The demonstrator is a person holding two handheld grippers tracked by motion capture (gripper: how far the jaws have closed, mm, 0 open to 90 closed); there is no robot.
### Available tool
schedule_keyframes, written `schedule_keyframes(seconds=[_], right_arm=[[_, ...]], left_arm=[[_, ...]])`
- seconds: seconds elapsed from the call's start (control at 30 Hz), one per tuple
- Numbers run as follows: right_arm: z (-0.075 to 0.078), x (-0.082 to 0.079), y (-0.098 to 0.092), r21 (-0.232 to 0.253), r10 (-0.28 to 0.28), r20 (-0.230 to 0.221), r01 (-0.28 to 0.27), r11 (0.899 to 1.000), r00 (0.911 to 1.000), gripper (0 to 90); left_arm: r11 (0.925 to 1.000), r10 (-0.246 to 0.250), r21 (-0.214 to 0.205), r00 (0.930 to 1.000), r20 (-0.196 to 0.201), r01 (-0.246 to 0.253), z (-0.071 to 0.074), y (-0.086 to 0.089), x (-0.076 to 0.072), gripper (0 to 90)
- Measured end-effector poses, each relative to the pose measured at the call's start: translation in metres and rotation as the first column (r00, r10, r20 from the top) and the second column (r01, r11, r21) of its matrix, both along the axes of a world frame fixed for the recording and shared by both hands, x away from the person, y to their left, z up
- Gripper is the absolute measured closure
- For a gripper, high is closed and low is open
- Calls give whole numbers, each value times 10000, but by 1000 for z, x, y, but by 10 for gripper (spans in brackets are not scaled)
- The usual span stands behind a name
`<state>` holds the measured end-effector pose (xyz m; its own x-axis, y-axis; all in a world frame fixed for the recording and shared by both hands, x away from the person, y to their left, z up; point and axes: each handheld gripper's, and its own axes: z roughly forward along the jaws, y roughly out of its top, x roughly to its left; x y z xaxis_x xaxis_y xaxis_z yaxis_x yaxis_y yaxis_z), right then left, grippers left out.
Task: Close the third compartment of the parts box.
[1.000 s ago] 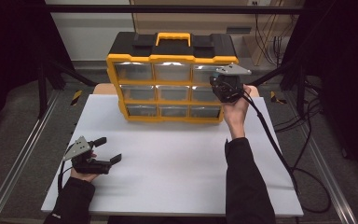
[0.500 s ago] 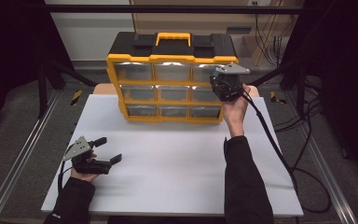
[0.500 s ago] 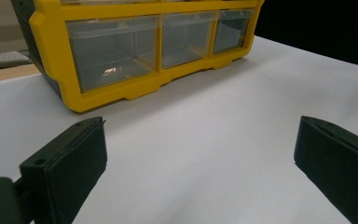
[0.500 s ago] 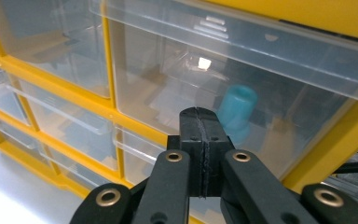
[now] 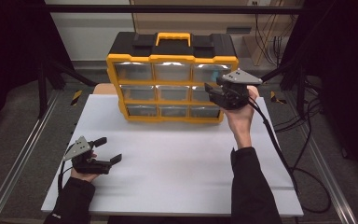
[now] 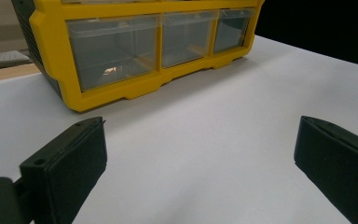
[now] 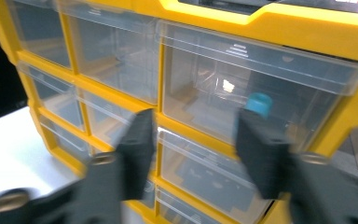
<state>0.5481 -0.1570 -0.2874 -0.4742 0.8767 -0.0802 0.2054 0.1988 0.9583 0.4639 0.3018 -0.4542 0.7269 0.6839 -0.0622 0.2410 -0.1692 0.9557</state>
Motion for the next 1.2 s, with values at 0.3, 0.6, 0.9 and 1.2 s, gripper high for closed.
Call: schedule_keyframes(seconds=[0.3,0.6,0.9,1.2], right_arm=[[-11,-19,-15,383,243,342,-256,9989,9991,194],[-25,-42,-21,625,689,379,-711,9955,9969,7],[-45,-62,-25,969,1155,-18,-1148,9887,9933,3],[-77,-74,-33,1240,1464,-359,-1409,9822,9886,2]], left_arm=[[10000,-1,23,10000,-23,1,0,-1,0,22],[10000,-20,7,10000,-22,20,0,-1,0,22],[10000,-30,12,10000,-34,31,0,-2,0,21],[10000,-57,49,10000,-71,57,-1,-2,0,17]])
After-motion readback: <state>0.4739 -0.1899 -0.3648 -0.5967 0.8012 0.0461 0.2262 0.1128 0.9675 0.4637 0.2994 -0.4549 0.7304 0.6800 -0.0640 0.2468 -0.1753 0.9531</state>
